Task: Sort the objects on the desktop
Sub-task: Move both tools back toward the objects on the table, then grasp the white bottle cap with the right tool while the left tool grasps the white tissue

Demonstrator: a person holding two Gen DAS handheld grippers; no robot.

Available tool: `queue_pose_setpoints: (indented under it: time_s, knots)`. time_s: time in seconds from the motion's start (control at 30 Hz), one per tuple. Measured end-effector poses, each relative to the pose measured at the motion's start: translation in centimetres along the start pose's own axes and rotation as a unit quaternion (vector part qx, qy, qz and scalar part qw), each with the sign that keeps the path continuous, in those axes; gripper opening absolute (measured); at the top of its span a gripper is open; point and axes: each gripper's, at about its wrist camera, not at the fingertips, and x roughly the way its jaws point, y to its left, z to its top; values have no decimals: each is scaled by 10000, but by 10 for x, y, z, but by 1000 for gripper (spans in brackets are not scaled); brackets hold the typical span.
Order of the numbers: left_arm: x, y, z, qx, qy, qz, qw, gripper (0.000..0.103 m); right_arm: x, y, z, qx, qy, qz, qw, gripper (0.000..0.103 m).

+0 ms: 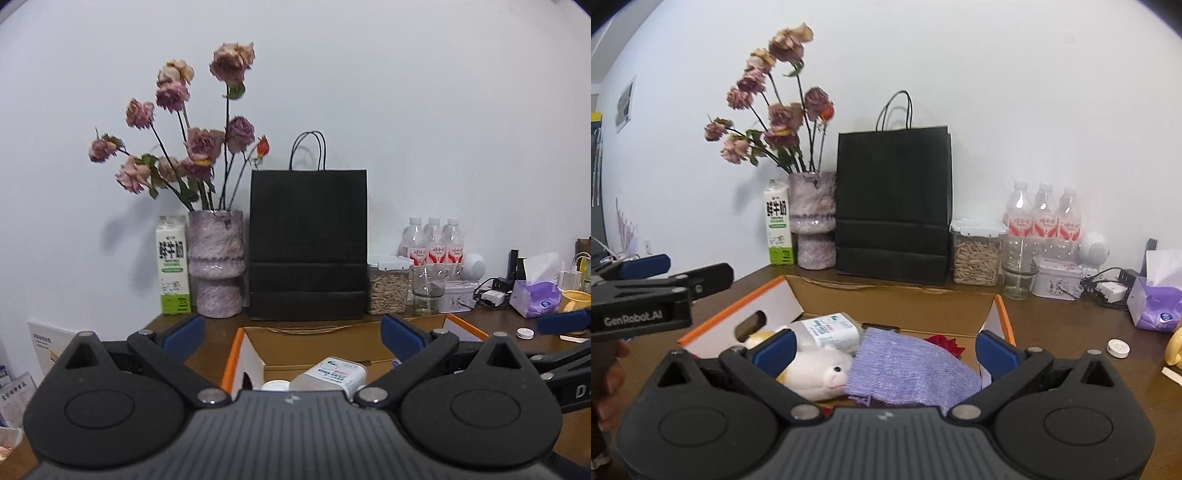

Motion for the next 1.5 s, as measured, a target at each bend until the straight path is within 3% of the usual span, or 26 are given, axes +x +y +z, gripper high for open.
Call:
queue_pose_setpoints:
  time_s: [0.37,0.83,1.03,1.27,1.5]
  knots:
    - [-70,23,-6,-126,275,-295,9991,103,-84,22,-13,-174,-5,-95,9998,103]
    - [-110,49,-57,-168,1283,-217,9914,103,-121,33,-90,112,787,-276,9965,103]
    - [-116,52,-74,-314,1474,-221,9883,103,-126,46,-104,152,887,-4,9959,95]
    - [-112,47,-79,-325,1539,-353,9869,103,-106,64,-109,-32,1236,175,9922,58]
    - [-106,32,-78,-121,1459,-575,9876,103,-85,62,-119,-77,1404,-321,9895,56]
